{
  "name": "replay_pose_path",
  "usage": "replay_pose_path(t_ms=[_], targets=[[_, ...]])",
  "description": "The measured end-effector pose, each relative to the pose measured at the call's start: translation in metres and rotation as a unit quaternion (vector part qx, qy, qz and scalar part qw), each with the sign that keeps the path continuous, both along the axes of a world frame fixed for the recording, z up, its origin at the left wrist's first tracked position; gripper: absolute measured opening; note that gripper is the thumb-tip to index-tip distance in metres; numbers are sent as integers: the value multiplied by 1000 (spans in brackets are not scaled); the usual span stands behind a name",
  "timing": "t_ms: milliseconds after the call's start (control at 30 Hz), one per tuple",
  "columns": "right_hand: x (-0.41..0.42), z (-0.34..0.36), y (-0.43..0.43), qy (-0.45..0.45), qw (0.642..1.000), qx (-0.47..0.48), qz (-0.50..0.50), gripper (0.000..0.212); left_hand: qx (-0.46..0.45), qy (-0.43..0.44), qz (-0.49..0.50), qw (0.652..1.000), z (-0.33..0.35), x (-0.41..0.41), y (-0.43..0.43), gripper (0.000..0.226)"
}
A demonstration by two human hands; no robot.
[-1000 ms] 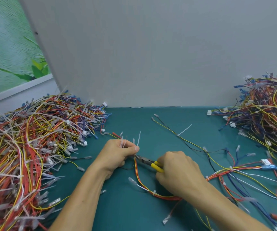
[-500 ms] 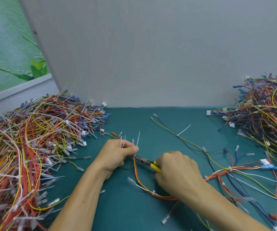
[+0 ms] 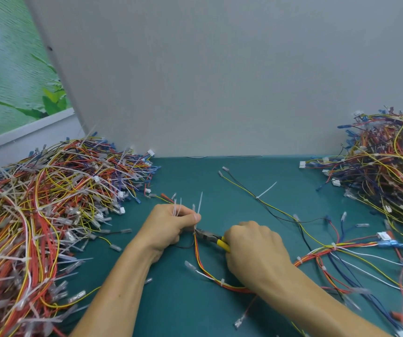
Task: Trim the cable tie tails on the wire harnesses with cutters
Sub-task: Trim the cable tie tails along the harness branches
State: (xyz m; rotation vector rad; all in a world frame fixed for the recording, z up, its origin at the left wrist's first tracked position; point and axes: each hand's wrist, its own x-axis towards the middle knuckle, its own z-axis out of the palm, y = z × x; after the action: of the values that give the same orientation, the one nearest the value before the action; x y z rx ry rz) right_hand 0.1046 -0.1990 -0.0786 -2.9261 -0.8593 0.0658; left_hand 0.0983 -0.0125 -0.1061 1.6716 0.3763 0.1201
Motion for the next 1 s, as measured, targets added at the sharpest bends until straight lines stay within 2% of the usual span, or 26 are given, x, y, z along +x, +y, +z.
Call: replay_pose_path(t_ms=[100,167,267,500,700,933,1000], targets=[[0,-1,1,1,1000,8,5,1,-3,-1,-4,1000,3,-2,-2,15],[1,0,-1,-3,1000,27,-2,9,-9,-8,5,1000,6,-3,-3,15],[8,6,-11,-22,997,68,-27,5,-34,-39,32,998,10,-1,-4,14],[74,9,-46,-54,983,77,-155,8,-192,-106,32,975,21,2,-12,11],[124,-3,-47,-17,971,118,-206,21,-278,-71,14,958,26,1,-14,19],[134,-9,-20,-12,976,120,-182,7,-273,-37,19,961,25,0,-17,24],[132,-10,-16,-24,979,116,-168,9,-265,-24,9,964,27,-1,-17,20]])
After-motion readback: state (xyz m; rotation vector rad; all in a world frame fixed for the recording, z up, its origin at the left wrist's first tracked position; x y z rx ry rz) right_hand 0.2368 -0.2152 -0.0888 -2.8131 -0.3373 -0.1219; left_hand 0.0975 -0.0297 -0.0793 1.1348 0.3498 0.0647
